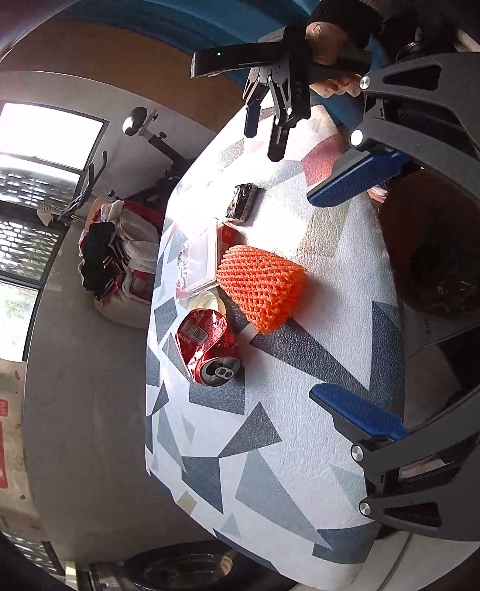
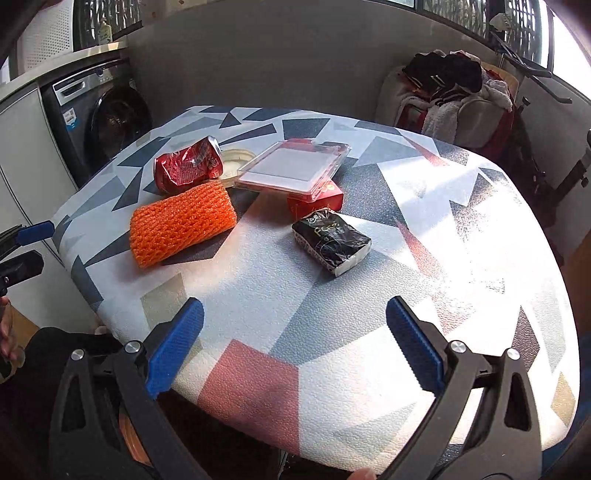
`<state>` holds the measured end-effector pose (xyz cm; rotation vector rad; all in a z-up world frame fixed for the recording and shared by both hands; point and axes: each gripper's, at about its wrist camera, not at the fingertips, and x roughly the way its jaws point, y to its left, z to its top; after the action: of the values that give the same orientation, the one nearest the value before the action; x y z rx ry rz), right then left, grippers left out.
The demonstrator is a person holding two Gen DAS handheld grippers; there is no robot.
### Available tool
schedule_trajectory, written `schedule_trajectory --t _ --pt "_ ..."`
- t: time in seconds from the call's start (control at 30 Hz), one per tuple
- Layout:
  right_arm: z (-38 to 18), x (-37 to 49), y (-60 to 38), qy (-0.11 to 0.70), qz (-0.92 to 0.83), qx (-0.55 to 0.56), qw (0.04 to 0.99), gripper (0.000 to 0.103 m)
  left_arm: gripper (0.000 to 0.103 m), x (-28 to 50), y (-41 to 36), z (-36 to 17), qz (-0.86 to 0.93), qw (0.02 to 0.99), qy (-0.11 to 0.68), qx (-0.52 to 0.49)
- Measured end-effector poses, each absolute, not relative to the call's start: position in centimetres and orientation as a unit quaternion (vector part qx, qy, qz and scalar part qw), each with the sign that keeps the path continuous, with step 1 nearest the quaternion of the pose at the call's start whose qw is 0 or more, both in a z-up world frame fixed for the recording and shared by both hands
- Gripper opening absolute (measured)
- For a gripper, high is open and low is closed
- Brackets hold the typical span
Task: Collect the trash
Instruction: 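Raise both grippers from the bin back over the ironing board, then grasp the black Face tissue pack with the right gripper while the left grasps the orange foam net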
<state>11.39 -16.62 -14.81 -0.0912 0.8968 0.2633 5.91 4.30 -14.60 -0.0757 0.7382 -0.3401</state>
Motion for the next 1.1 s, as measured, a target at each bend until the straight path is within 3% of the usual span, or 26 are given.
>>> schedule_trajectory --t 0.3,0.53,0.6,0.63,0.77,1.1 --pt "-17.2 18.8 -17.1 0.456 0.144 -0.065 0.876 0.096 0.094 8.7 4.2 -16.1 -0.170 0.904 0.388 -0.056" --pt "-18.5 21.9 -16.6 0.475 0.156 -0.051 0.865 0.088 0.094 10.4 4.1 -17.0 -0.169 0.900 0.399 -0.051" --pt "-18.9 22.1 -16.4 0.479 0.160 -0.054 0.861 0.080 0.094 11.0 3.9 -17.0 -0.173 0.898 0.401 -0.052" --pt "-19.1 22.1 -16.3 0.485 0.164 -0.057 0.857 0.065 0.094 11.3 3.8 -17.0 -0.176 0.897 0.401 -0.051" --pt "-18.6 20.7 -16.4 0.477 0.184 -0.053 0.858 0.045 0.094 12.2 2.7 -17.0 -0.195 0.891 0.408 -0.039" --pt "-16.1 15.4 -18.7 0.427 0.173 0.001 0.888 0.043 0.094 17.1 -2.3 -18.2 -0.220 0.872 0.433 0.060"
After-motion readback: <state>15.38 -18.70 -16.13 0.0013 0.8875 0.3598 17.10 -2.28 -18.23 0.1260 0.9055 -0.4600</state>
